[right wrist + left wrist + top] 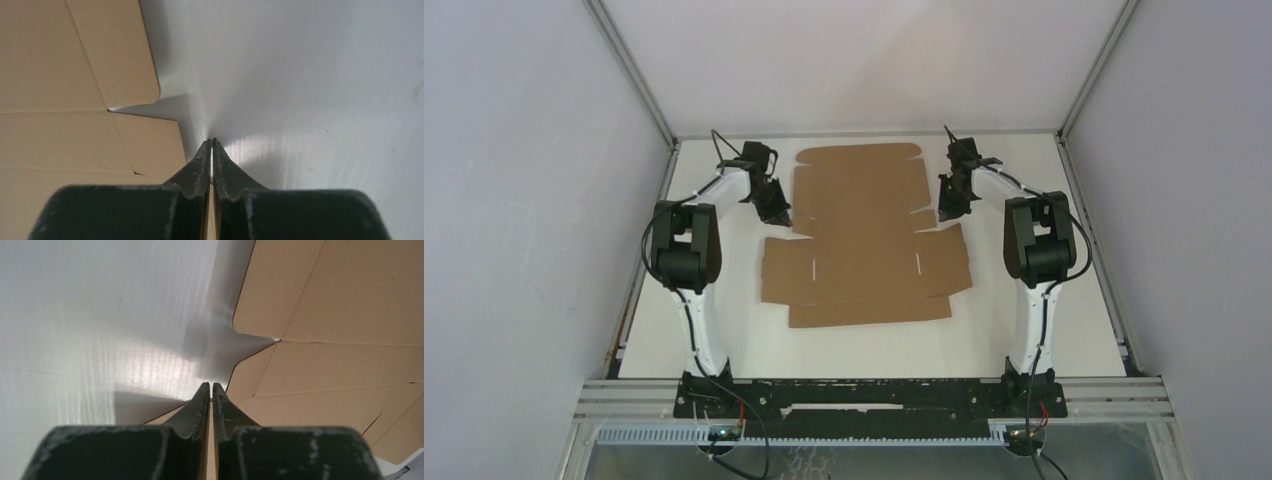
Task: Fold the paper box
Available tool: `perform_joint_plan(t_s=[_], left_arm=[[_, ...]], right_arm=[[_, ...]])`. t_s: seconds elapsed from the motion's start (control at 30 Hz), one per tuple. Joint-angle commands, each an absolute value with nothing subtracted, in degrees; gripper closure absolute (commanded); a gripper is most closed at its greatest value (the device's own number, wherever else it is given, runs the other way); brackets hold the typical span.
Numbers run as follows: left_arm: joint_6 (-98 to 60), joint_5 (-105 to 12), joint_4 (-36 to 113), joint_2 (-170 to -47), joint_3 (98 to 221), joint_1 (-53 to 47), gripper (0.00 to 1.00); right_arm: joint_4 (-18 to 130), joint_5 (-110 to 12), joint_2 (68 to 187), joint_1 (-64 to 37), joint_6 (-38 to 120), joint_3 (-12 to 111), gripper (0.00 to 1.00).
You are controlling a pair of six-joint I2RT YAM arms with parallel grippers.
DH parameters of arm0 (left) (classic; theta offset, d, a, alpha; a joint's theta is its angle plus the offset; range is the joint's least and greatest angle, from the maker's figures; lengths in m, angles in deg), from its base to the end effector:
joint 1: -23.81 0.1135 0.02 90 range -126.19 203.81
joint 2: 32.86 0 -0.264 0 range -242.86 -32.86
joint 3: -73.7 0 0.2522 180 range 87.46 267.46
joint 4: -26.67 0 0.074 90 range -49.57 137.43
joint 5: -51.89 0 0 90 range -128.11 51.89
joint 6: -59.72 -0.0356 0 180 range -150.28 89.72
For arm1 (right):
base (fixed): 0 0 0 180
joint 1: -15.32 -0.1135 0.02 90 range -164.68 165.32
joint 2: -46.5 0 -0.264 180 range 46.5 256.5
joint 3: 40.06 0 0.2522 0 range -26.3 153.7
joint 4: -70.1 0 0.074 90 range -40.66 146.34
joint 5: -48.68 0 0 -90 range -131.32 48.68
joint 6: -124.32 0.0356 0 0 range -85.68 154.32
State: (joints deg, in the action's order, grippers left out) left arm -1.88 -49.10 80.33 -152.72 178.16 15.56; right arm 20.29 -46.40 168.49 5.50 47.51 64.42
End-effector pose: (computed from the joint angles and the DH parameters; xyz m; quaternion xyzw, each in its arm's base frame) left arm 0.4281 -0.0689 0.1737 -0.1541 0.9668 -0.1463 0.1421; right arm 0.4356 0.0786 0.1605 0.0201 0.9793 0.0818 0.1838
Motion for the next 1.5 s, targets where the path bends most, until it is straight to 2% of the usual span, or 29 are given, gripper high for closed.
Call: perform_joint_plan(t_s=[0.0,0.7,1.47], left_arm=[[-1.12,-50.66,79.19,-148.35,178.24,14.51,0.91],[-0.55,-50.57,79.87,-149.72,182.72,10.82,0.92],[-0.79,-50.14,80.41,-153.05,183.64,7.73,0.93]], right_arm=[[20.20,-46.35,169.74,4.17,47.07,66.75,0.90],[21.23,-46.60,164.51,0.68,46.39,66.92,0.90],[20.28,-47.14,164.66,-3.98,46.10,71.08,0.90]])
